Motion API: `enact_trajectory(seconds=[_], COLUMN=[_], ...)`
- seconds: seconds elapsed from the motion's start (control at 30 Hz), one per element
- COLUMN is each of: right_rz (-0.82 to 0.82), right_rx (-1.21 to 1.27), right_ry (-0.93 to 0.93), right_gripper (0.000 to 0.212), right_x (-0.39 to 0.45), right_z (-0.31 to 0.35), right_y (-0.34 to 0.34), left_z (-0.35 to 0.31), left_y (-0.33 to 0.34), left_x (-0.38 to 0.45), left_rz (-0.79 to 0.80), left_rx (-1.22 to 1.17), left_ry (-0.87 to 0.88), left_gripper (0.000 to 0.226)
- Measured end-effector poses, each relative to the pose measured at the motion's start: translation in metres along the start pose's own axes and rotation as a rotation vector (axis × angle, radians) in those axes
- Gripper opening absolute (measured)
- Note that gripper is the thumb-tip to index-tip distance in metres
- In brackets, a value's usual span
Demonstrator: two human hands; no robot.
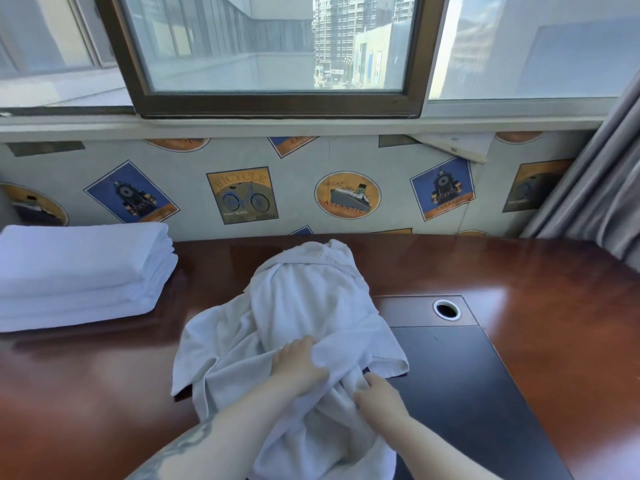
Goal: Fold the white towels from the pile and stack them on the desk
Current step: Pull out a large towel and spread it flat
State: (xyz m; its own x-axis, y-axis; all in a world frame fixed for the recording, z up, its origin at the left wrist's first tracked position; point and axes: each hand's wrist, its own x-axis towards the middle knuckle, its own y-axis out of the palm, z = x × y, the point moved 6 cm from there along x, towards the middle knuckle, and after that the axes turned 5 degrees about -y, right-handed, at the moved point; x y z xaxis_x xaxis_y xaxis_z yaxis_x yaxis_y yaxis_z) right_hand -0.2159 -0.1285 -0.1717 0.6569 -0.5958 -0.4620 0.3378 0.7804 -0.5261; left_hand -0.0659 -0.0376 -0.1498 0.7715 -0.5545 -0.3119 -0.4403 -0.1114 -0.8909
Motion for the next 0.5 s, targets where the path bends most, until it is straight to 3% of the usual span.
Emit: enact_trajectory(seconds=[0.17,0.27,0.33,0.37,0.43,0.5], right_rz=[-0.014,-0.052,0.014,0.03,-0.021,-0.113], right_rx=[0.038,0.33,0.626,0.708,0.635,0.514], right_ry=[0.029,0.037,0.119,0.147,0.086,0.009], right_gripper=[0.005,0.02,0.035,0.041,0.048,0.036], right_x=[0.002,0.011,0.013,0.015,0.022,0.027], right_z=[-0.002,0.009,0.017,0.02,0.029,0.038], right_y=[0.005,0.013,0.023,0.026,0.023,0.02], left_z=[-0.004,-0.011,-0.011,-0.01,-0.004,0.006], left_y=[0.029,0.035,0.029,0.025,0.02,0.016], left_x=[-0.014,-0.028,-0.034,-0.038,-0.045,-0.055], left_rz=[0.06,0.082,0.137,0.191,0.344,0.493], left_rx=[0.044,-0.027,-0.105,-0.16,-0.283,-0.404], left_ry=[0.066,0.112,0.153,0.172,0.212,0.212], left_gripper=[0.032,0.024,0.012,0.012,0.028,0.042])
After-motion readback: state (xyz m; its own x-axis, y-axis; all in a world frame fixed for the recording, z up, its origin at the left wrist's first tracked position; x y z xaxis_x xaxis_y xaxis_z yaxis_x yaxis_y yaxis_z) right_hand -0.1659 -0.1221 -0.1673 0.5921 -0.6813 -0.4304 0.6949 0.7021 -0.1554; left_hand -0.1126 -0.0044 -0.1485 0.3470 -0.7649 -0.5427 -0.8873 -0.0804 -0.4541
